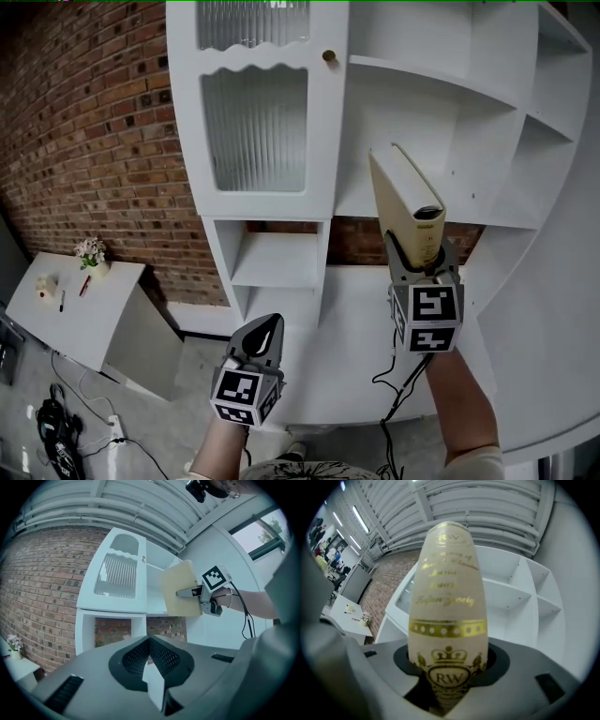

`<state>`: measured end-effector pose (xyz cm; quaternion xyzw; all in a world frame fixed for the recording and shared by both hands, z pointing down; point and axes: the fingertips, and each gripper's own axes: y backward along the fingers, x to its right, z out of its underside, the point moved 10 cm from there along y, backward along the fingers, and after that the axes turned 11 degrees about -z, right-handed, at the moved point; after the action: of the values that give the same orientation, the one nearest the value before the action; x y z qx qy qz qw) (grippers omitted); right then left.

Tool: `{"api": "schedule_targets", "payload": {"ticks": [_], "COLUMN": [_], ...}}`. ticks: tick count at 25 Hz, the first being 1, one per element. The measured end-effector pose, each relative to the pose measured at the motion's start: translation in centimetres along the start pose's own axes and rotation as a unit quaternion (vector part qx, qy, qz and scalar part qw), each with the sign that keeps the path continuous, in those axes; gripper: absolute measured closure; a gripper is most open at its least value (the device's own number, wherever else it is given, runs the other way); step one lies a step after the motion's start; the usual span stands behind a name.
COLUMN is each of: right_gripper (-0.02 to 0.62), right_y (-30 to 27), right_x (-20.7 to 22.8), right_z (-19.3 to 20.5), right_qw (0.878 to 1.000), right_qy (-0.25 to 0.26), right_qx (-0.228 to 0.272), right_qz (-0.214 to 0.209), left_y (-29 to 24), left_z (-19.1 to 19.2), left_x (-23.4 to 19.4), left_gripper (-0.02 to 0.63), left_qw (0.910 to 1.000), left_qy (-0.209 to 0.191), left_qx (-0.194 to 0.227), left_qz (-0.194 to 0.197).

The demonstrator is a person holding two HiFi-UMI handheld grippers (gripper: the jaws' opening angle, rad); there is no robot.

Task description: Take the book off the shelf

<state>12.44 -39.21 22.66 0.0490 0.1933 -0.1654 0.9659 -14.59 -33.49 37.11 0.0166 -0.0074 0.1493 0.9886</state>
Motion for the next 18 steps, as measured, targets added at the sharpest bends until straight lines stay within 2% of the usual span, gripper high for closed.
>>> {"api": "schedule_targets", "payload": {"ticks": [4,13,18], "right_gripper": [0.36,0.36,0.36], "right_y": [3.1,10.3,12.6], "right_x": [-1.9,-6.5,-8.6], "right_z": [2.3,10.3,13.4], "right_qw": [0.999,0.993,0.986], "right_qy": [-0.013,-0.089,-0.135], "right_qx": [-0.02,-0.051,-0.032], "right_qz": [-0.027,-0.065,-0.088], "left_y": [1.7,5.5,6.2], "left_z": [0.1,1.6,2.4], "left_x": [1.3,2.9,3.0], "left_gripper": [0.594,0.594,0.594], "left_qw": [0.9997,0.9991,0.9985], "left_qy": [0.011,0.003,-0.007], "left_qx": [-0.02,-0.04,-0.053], "left_qz": [0.001,-0.012,-0.013]}}
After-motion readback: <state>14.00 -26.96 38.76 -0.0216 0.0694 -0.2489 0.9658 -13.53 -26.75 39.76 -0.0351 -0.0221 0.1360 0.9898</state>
